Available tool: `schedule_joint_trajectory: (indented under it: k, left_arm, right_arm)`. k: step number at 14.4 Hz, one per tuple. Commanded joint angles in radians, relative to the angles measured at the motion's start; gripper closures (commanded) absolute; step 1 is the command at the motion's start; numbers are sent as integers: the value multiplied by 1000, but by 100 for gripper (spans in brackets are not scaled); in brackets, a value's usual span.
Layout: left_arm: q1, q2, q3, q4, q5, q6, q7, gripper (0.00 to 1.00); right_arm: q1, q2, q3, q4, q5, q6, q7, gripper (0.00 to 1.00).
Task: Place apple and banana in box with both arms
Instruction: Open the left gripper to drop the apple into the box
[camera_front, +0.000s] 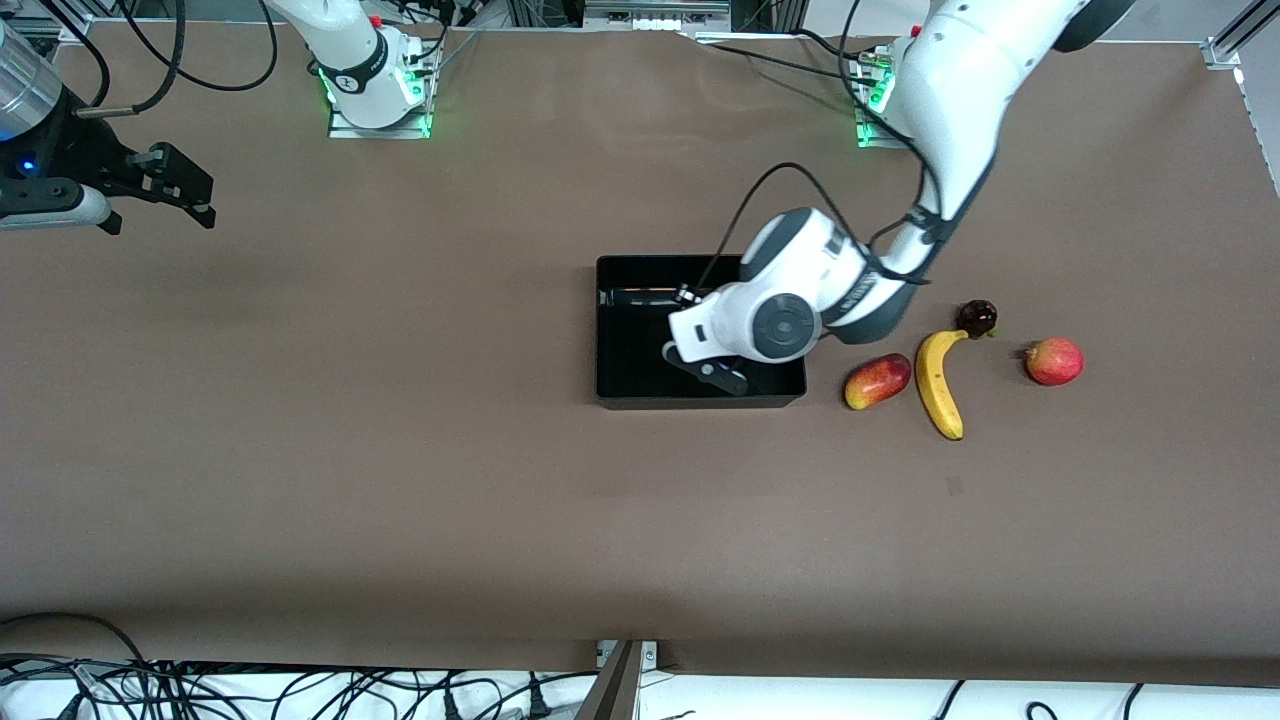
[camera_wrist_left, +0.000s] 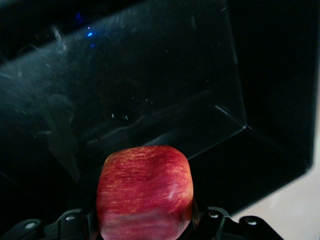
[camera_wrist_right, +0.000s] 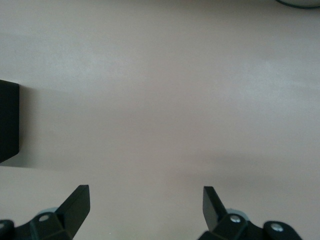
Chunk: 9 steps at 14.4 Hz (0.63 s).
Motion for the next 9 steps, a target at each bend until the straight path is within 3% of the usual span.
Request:
schedule_joint_trajectory:
  k: [1, 4, 6, 9]
  left_arm:
    - [18, -30, 10, 21, 27, -49, -49, 0]
    - [132, -120, 23, 47, 31, -250, -41, 0]
    - [254, -125, 20, 98, 53, -412, -26, 0]
    - [364, -116, 20, 72, 255, -481, 191, 0]
  right_arm:
    - [-1, 8, -2, 22, 14, -9, 15, 0]
    - [-1, 8, -4, 22, 14, -8, 13, 0]
    - [-1, 8, -4, 22, 14, -8, 13, 0]
    - [-1, 8, -4, 20, 14, -8, 13, 0]
